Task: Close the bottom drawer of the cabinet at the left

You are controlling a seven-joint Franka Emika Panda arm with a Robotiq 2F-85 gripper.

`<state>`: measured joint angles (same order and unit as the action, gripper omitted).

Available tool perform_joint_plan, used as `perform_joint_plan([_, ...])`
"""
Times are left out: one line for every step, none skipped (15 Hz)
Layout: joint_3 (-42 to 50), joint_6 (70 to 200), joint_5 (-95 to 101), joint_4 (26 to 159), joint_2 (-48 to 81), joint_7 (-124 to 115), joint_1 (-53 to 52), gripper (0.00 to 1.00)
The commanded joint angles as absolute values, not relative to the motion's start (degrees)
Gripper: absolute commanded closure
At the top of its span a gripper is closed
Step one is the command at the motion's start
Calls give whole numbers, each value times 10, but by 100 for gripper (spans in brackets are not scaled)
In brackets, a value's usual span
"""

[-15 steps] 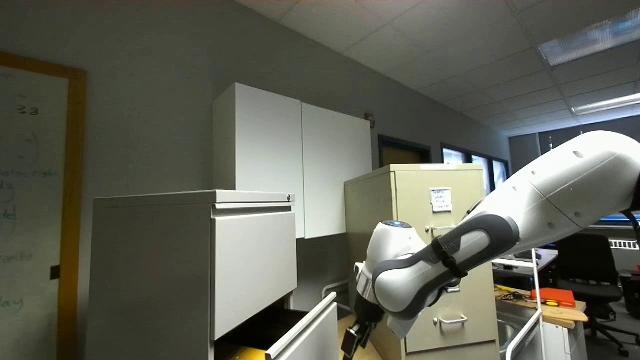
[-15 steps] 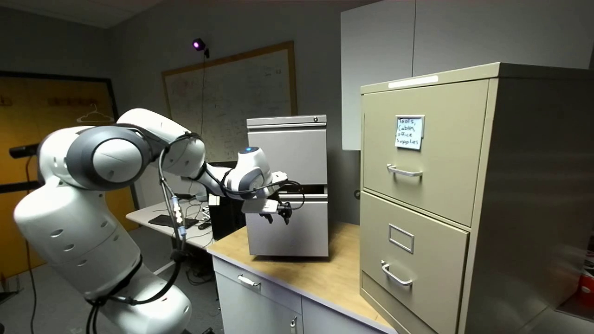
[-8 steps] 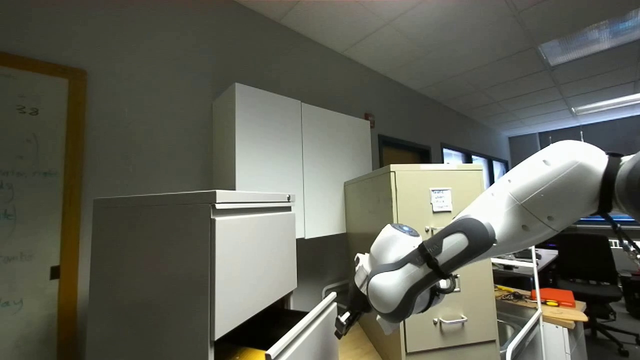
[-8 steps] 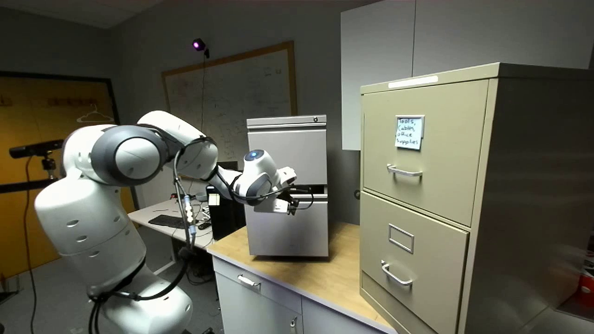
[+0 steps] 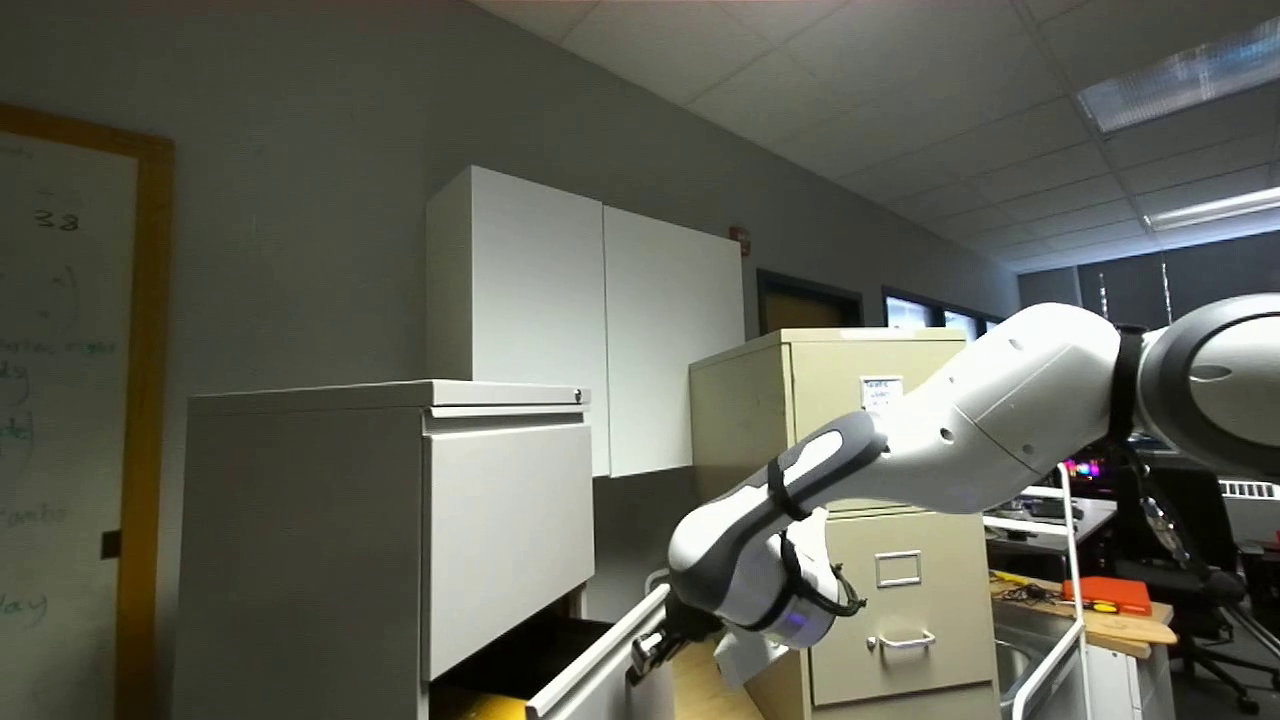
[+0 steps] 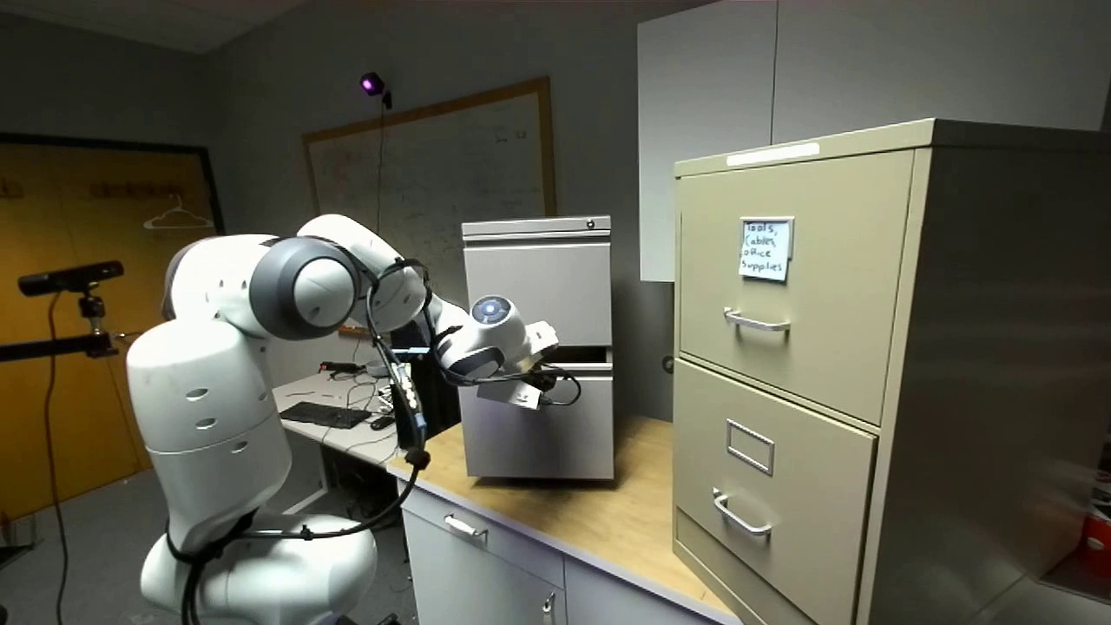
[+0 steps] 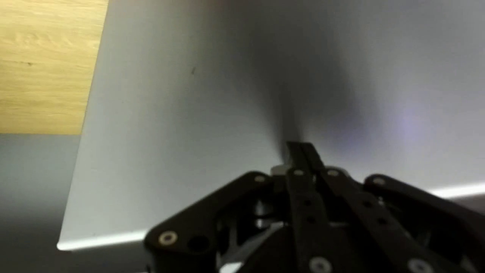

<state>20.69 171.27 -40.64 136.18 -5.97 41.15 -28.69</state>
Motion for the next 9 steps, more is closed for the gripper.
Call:
perform_joint_plan([257, 1657, -565, 1272, -37, 569, -334, 96])
perform_joint_plan([264, 1634, -612, 1253, -28, 615, -337, 96])
perform_joint_plan([270, 1611, -657, 1236, -14, 661, -336, 96])
perform_joint_plan([274, 1584, -693, 1216, 6, 697, -331, 96])
perform_joint_plan([277, 1559, -721, 1199, 26, 725, -324, 96])
perform_joint_plan([280, 1532, -747, 1180, 48, 749, -319, 95])
perform_joint_plan([282, 1509, -767, 1161, 68, 765, -313, 96])
perform_joint_plan([283, 1485, -784, 1139, 92, 775, -307, 95])
perform_joint_plan([283, 1462, -798, 1116, 114, 781, -300, 96])
